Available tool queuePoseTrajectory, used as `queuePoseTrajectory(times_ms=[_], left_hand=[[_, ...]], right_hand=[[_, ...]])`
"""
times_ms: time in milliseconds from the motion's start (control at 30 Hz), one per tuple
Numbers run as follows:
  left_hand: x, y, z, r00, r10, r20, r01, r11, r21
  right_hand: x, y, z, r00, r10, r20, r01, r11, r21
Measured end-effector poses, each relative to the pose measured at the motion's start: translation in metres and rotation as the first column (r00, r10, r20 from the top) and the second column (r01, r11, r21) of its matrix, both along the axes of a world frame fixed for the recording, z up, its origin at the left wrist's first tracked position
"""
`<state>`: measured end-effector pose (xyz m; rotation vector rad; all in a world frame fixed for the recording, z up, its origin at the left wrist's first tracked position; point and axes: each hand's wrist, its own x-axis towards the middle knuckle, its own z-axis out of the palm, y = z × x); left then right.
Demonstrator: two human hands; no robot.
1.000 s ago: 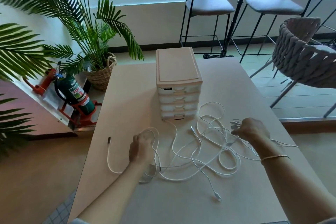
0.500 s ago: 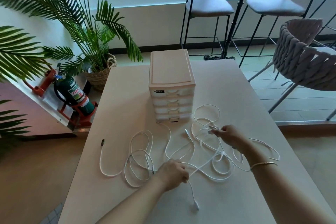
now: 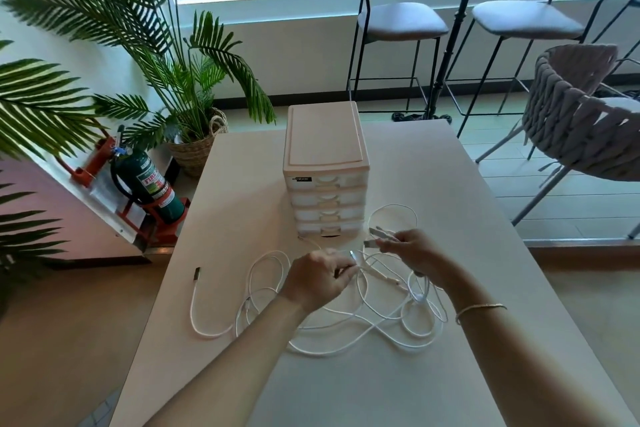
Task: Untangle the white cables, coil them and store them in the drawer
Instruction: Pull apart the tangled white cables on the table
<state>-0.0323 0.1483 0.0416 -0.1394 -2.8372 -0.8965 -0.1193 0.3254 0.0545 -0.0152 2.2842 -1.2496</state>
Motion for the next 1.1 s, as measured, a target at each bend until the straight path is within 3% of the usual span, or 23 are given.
queuePoseTrajectory(times_ms=[233,367,500,667,800,933,1100], left_hand=[[-0.015,-0.061,0.018,0.95,0.304,-0.064,-0.31,0.944,-0.115],[-0.03,-0.077,0.019,0.955,0.257,-0.147,-0.284,0.937,-0.204],[-0.041,-0.059,0.032,0.967,0.184,0.176,-0.17,0.981,-0.092],[-0.064,-0.014,0.05,0.946,-0.058,0.319,0.017,0.991,0.129],[-0.089,0.016,0.054,0.88,-0.083,0.467,-0.064,0.955,0.29],[-0.112,0.037,0.046,0.869,-0.072,0.489,-0.077,0.957,0.279],[-0.129,0.066,0.048,0.913,-0.115,0.392,0.009,0.965,0.26]], right_hand=[[-0.015,0.026,0.025,0.97,-0.191,-0.153,0.21,0.97,0.123],[-0.017,0.029,0.043,0.952,-0.23,-0.199,0.26,0.955,0.14],[-0.011,0.026,0.06,0.929,-0.275,-0.25,0.316,0.938,0.142],[-0.002,0.016,0.075,0.901,-0.32,-0.292,0.366,0.923,0.117],[-0.002,0.006,0.085,0.9,-0.315,-0.3,0.351,0.934,0.071],[-0.015,0.001,0.094,0.905,-0.286,-0.315,0.32,0.946,0.059],[-0.034,0.002,0.098,0.916,-0.215,-0.34,0.26,0.961,0.091]])
